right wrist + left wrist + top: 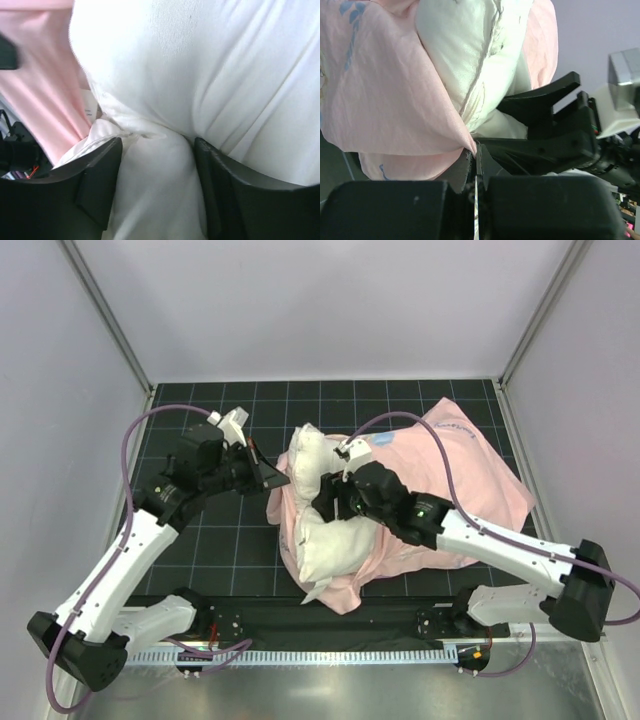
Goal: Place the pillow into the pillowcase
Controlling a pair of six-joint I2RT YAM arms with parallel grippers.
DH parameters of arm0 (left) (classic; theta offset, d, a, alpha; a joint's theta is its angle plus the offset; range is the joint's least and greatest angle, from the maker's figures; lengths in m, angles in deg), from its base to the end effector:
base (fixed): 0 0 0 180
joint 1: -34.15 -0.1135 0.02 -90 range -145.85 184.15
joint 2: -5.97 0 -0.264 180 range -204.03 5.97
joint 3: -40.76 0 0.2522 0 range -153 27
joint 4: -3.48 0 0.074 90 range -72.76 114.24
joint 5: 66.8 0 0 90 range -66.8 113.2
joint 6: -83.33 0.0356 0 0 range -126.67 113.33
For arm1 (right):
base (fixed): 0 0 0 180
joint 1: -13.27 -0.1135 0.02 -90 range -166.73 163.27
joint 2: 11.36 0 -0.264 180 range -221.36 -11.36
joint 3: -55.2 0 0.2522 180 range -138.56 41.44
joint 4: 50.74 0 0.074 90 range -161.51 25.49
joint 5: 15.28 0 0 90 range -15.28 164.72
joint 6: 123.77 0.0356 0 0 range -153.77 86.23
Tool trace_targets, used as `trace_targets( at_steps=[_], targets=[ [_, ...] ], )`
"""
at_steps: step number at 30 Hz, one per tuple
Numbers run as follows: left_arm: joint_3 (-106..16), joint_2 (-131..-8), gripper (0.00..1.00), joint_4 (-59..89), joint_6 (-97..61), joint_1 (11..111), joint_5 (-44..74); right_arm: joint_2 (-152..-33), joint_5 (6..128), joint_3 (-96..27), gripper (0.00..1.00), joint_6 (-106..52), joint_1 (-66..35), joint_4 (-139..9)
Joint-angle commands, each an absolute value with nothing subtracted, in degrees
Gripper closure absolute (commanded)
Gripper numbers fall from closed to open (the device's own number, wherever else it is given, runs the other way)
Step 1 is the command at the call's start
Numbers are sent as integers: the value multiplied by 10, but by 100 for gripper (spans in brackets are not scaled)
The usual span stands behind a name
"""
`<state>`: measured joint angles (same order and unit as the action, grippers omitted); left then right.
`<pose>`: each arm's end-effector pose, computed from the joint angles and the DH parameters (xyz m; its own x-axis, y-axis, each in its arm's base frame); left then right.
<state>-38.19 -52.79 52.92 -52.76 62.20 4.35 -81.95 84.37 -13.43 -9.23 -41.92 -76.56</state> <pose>0.1832 -0.1107 0.3736 -0.7989 -0.3469 -0.4914 0.1705 0.6528 -0.7381 0.1652 0.2272 0.3030 -0.5430 -0.0638 -0.8373 -0.5488 0.7816 0.2964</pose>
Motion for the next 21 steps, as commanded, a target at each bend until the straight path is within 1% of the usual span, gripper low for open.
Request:
trace_targets(
  at_steps=[1,3,6,14,21],
  targets=[
    [-379,-505,100,430,-528,620,32,-779,837,-138,31,-112,-421,-871],
    [-373,-501,100,429,-526,620,34,-763,838,-153,27,-122,-421,-869],
    [-369,-498,100,430,-525,620,36,-755,851,-188,25,-142,-421,-867],
    [-367,-491,100,433,-521,620,41,-830,890,-328,19,-179,-417,-907],
    [-364,-488,100,435,-519,620,36,-875,883,-383,10,-178,-392,-894]
  ],
)
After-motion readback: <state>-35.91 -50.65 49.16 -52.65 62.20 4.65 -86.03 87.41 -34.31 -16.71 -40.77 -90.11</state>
